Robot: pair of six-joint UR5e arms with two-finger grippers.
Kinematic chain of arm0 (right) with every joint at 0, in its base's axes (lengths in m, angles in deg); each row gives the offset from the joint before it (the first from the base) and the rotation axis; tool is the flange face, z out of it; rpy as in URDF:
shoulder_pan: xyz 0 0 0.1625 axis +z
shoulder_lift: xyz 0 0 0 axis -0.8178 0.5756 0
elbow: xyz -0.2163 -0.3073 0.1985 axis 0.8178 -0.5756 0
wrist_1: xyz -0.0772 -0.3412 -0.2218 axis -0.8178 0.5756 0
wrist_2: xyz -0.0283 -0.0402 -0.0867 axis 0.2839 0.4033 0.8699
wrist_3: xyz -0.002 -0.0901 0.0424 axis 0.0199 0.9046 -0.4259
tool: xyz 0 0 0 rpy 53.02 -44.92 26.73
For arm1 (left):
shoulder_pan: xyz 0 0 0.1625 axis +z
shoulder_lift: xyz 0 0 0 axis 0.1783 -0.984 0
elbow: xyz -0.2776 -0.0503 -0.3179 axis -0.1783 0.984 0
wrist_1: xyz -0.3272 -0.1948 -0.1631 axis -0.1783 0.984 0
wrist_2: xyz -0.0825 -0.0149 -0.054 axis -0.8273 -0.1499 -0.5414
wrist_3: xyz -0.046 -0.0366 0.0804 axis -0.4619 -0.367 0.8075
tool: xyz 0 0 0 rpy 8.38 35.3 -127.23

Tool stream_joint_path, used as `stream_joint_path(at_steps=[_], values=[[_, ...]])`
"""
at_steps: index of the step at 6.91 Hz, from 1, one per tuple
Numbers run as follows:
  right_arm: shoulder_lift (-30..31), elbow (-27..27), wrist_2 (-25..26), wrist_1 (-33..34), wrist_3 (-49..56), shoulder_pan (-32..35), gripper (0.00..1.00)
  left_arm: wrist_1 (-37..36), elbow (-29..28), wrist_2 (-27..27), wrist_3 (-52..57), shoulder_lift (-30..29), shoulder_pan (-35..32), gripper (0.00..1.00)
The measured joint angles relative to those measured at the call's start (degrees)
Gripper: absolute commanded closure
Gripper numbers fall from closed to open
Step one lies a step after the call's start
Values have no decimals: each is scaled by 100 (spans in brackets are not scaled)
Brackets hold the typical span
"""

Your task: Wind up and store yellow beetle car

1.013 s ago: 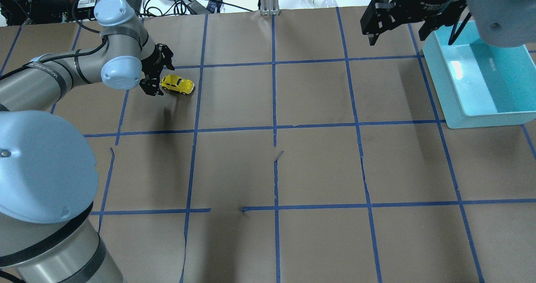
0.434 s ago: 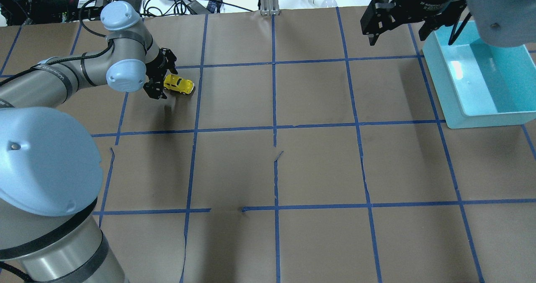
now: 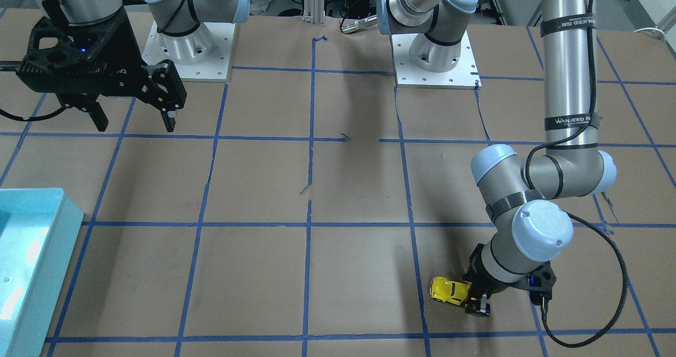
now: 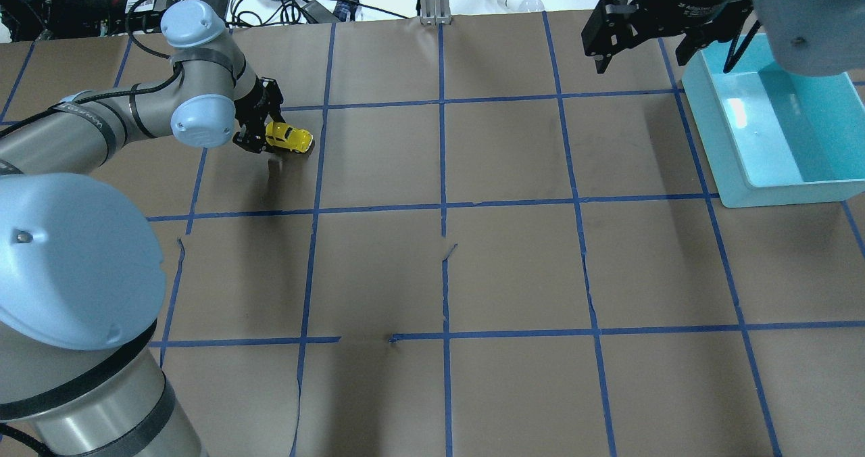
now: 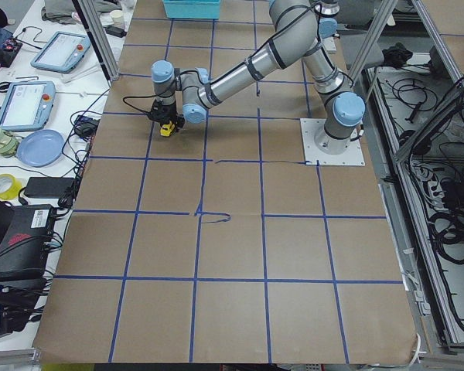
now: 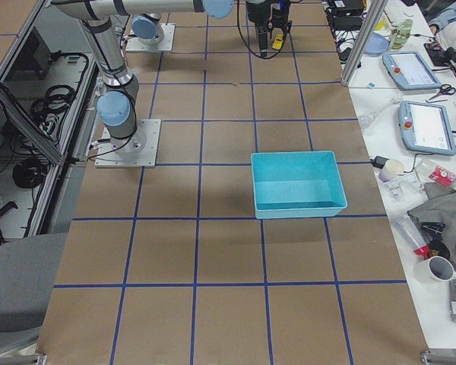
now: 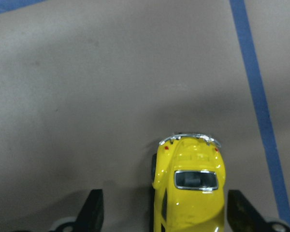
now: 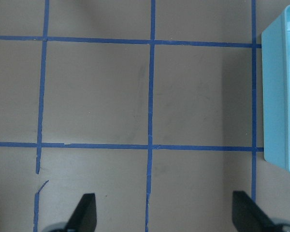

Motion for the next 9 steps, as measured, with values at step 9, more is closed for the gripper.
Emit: stream_joint_path(at_steps=[9], values=[[8, 0, 0, -4, 0, 0, 0, 150, -7, -278, -1937, 249, -664, 100]])
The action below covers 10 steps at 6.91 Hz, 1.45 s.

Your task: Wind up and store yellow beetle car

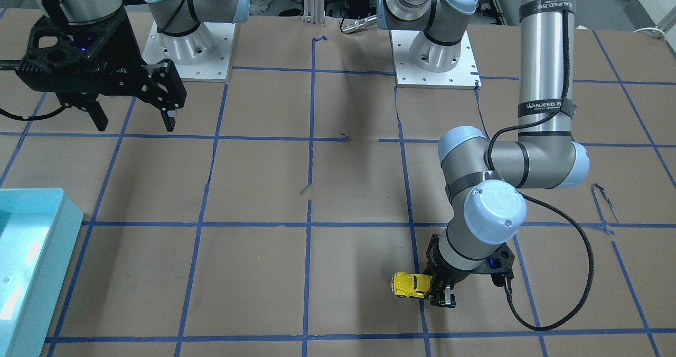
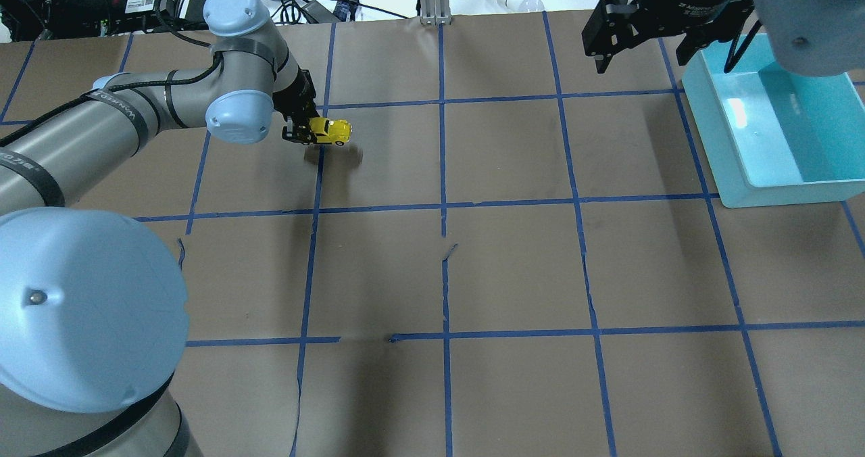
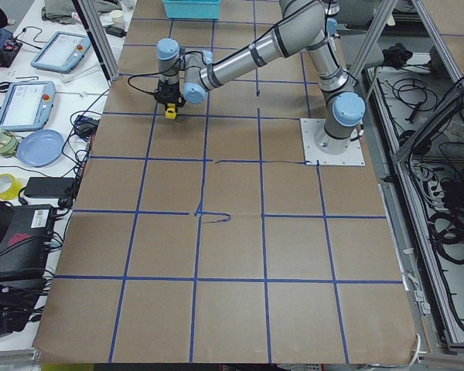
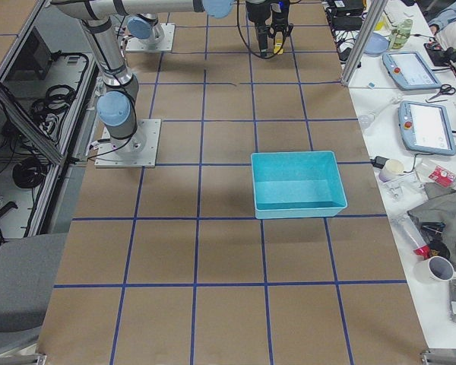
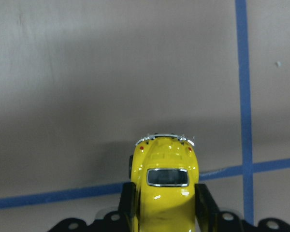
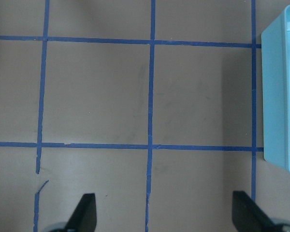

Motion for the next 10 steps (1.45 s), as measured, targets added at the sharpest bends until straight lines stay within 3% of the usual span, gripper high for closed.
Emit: stream_joint_path(at_steps=[4, 10], values=[[1, 0, 0, 0, 0, 0, 0, -6, 9, -502, 53, -101, 63, 100], [-2, 0, 0, 0, 6, 0, 0, -7, 3, -338, 437, -240, 499, 100]])
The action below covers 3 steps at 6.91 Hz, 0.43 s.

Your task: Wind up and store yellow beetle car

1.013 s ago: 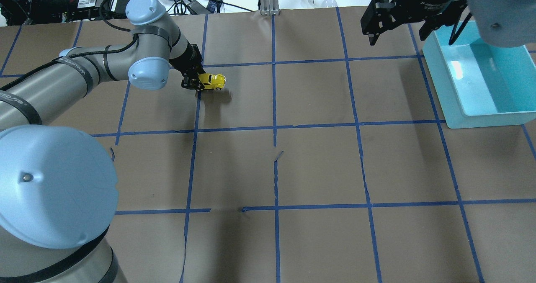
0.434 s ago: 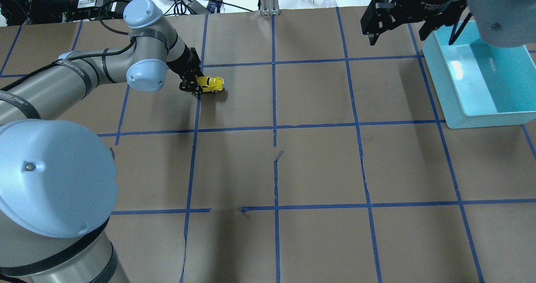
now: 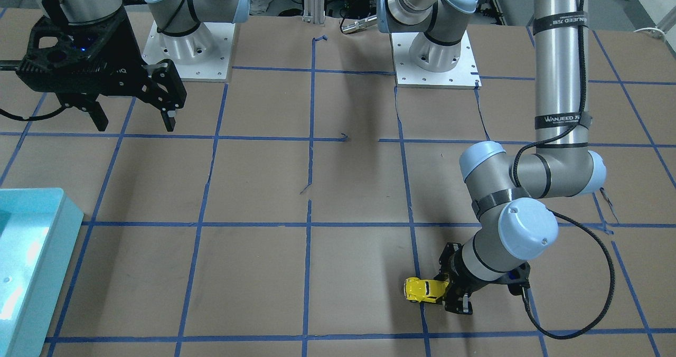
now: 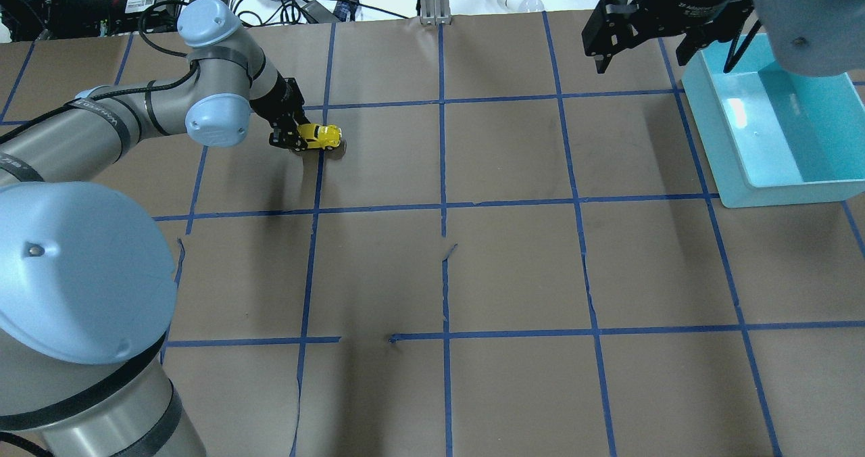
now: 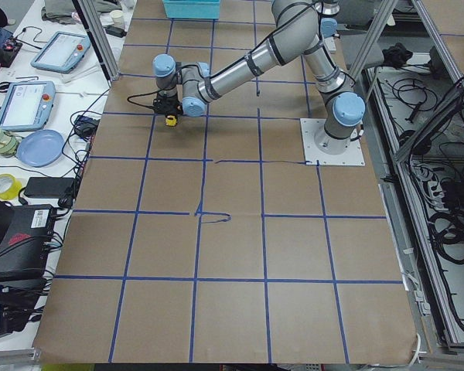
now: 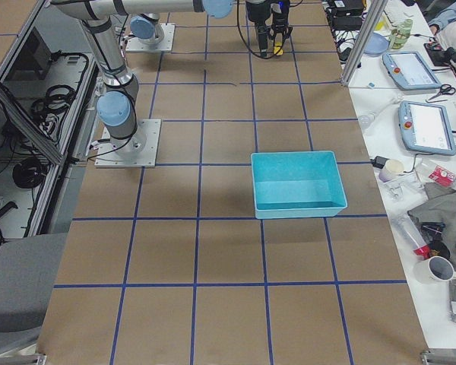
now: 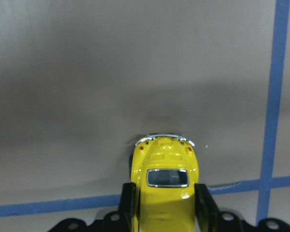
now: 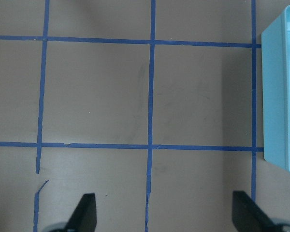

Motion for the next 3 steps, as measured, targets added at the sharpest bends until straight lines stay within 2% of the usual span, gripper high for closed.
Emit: stream_joint_path(at_steps=[3], values=[[3, 0, 0, 0, 3, 0, 0, -1, -10, 463, 318, -8, 155, 100]])
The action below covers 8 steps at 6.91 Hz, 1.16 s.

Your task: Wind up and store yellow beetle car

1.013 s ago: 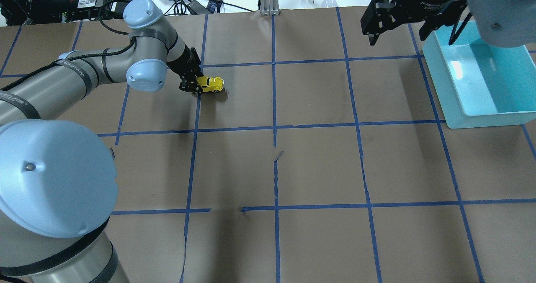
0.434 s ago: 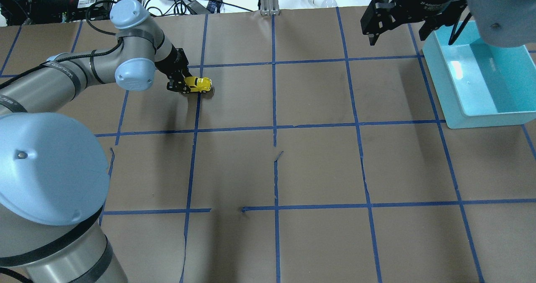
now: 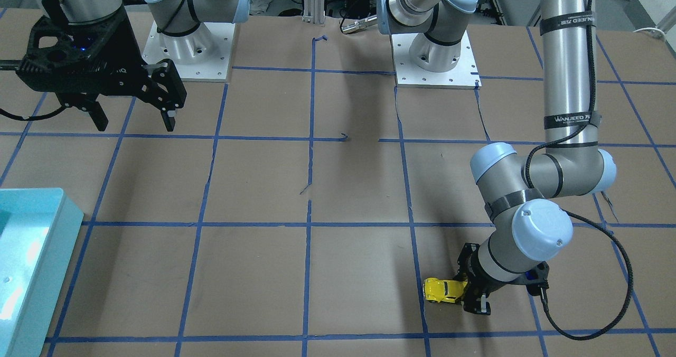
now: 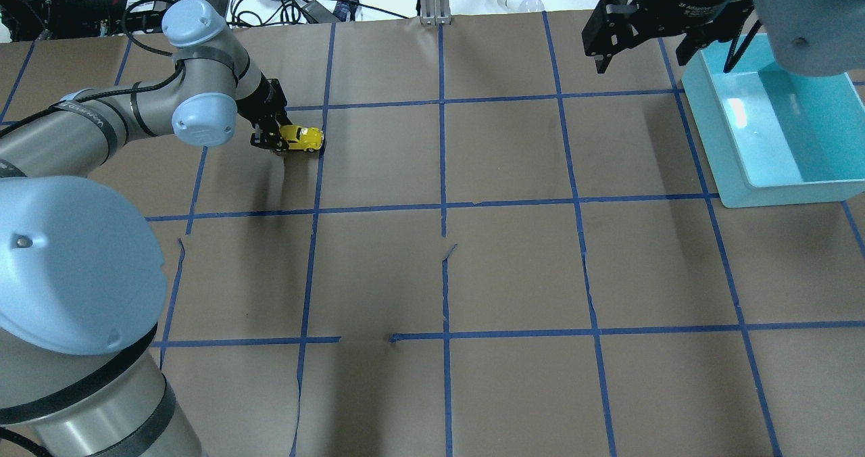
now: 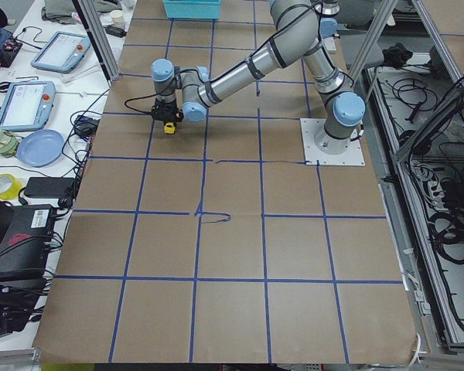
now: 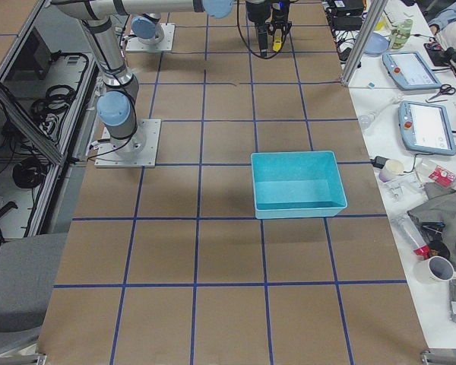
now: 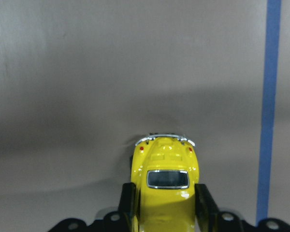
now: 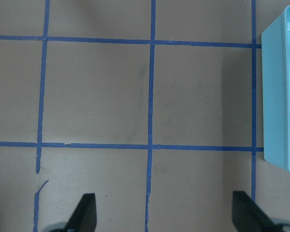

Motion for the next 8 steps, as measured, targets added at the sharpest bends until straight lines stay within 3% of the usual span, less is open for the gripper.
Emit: stream_joint_path(at_steps=[8], values=[[-1, 0, 0, 1, 0, -8, 0, -23, 31, 152, -184, 12, 626, 100]])
